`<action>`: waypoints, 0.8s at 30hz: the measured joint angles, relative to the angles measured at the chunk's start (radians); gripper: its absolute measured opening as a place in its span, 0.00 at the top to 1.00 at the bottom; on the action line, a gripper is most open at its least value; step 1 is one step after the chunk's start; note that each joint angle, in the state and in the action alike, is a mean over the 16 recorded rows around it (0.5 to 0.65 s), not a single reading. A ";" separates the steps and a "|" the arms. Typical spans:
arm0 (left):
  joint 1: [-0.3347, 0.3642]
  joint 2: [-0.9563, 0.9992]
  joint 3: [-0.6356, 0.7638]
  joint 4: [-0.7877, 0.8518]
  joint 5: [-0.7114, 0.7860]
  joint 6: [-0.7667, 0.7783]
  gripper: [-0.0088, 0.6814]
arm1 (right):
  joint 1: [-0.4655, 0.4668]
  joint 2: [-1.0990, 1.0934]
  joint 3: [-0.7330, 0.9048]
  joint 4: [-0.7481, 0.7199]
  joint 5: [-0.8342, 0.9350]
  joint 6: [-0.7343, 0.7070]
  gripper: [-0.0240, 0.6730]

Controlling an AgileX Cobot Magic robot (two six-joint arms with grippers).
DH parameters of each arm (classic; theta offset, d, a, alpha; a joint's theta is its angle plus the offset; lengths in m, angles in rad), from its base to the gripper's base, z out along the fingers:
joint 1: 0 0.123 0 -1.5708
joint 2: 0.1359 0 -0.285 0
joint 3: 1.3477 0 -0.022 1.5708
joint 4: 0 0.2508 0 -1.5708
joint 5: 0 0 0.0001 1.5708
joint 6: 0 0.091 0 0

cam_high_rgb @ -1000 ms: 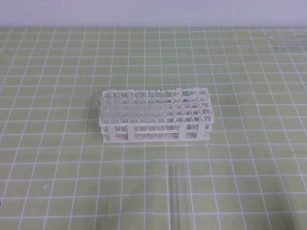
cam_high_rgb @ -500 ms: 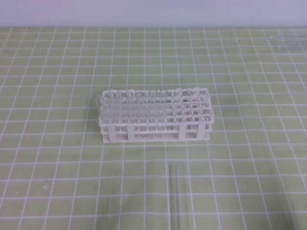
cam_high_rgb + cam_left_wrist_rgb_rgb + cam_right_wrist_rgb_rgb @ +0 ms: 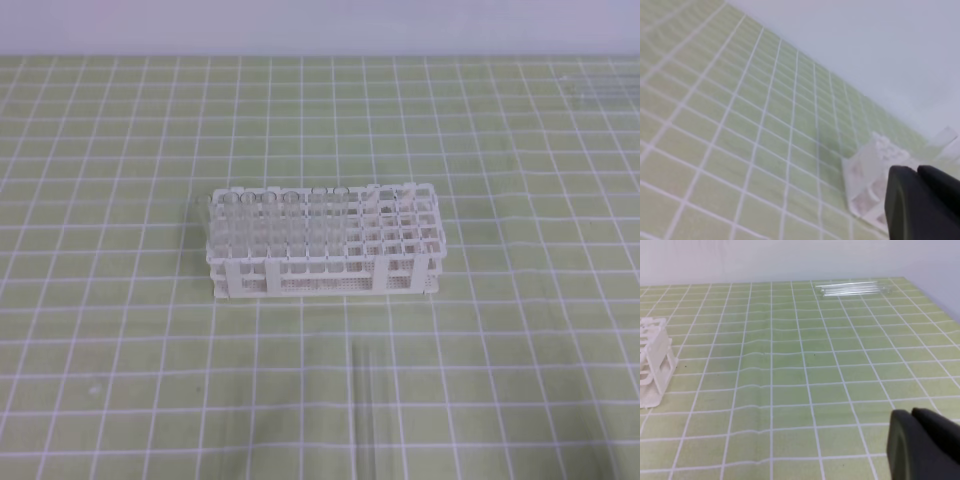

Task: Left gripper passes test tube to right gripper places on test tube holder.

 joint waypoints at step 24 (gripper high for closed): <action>-0.038 0.019 -0.131 -0.152 0.118 0.031 0.99 | 0.000 0.000 0.000 0.000 0.000 0.000 0.97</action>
